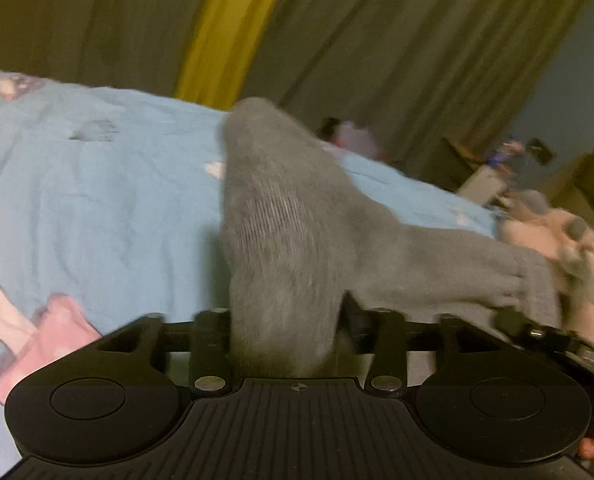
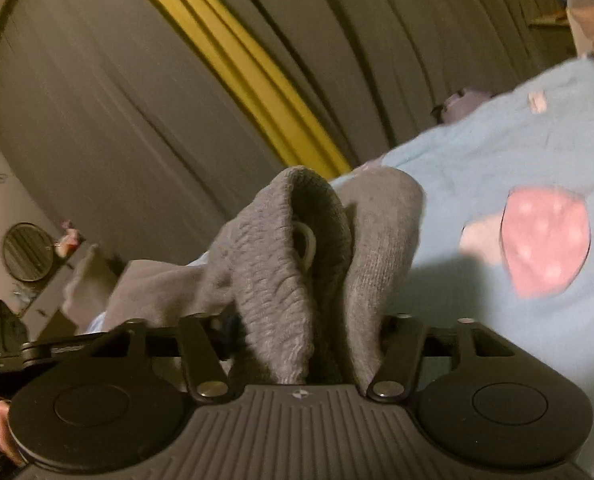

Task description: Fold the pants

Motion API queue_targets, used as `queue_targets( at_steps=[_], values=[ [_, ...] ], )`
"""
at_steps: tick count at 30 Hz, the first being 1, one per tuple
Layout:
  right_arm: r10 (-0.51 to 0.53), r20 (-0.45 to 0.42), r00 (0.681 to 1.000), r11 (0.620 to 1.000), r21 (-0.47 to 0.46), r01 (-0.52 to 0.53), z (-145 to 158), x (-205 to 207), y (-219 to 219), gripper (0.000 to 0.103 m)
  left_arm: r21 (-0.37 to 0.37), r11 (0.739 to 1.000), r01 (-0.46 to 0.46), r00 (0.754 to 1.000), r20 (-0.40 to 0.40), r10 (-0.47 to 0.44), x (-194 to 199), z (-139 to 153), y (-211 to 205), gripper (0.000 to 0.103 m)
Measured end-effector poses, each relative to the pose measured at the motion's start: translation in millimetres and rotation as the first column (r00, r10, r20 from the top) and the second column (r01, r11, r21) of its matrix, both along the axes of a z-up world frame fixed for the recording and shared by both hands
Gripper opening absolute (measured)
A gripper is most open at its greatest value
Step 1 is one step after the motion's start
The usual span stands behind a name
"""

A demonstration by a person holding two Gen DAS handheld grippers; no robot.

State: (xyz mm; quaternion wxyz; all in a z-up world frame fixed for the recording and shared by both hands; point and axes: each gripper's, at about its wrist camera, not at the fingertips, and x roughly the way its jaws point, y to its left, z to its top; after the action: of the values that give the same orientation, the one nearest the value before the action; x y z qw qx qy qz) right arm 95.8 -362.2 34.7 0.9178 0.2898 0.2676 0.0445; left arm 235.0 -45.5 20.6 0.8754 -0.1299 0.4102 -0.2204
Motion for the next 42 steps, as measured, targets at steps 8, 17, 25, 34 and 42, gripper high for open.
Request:
queue_targets(
  at_steps=[8, 17, 25, 34, 42],
  values=[
    [-0.166, -0.003, 0.986, 0.93, -0.332, 0.155, 9, -23, 5, 0.099, 0.146, 0.981, -0.127, 0.992, 0.034, 0.124, -39, -21, 19, 0.096],
    [-0.147, -0.263, 0.954, 0.889, -0.458, 0.011, -32, -17, 35, 0.099, 0.2, 0.971, -0.135, 0.99, -0.021, 0.142, -86, -60, 30, 0.098],
    [-0.153, -0.015, 0.988, 0.841, -0.527, 0.123, -4, -83, 58, 0.099, 0.216, 0.971, -0.103, 0.993, -0.025, 0.111, -124, -58, 35, 0.097],
    [-0.097, 0.016, 0.995, 0.899, -0.428, 0.094, 1, -94, 64, 0.099, 0.222, 0.962, -0.157, 0.98, -0.088, 0.181, -104, -74, 37, 0.099],
    [-0.016, -0.028, 0.999, 0.951, -0.309, 0.007, 1, -101, 76, 0.099, 0.199, 0.966, -0.166, 0.977, -0.101, 0.189, -108, -77, 43, 0.102]
  ],
)
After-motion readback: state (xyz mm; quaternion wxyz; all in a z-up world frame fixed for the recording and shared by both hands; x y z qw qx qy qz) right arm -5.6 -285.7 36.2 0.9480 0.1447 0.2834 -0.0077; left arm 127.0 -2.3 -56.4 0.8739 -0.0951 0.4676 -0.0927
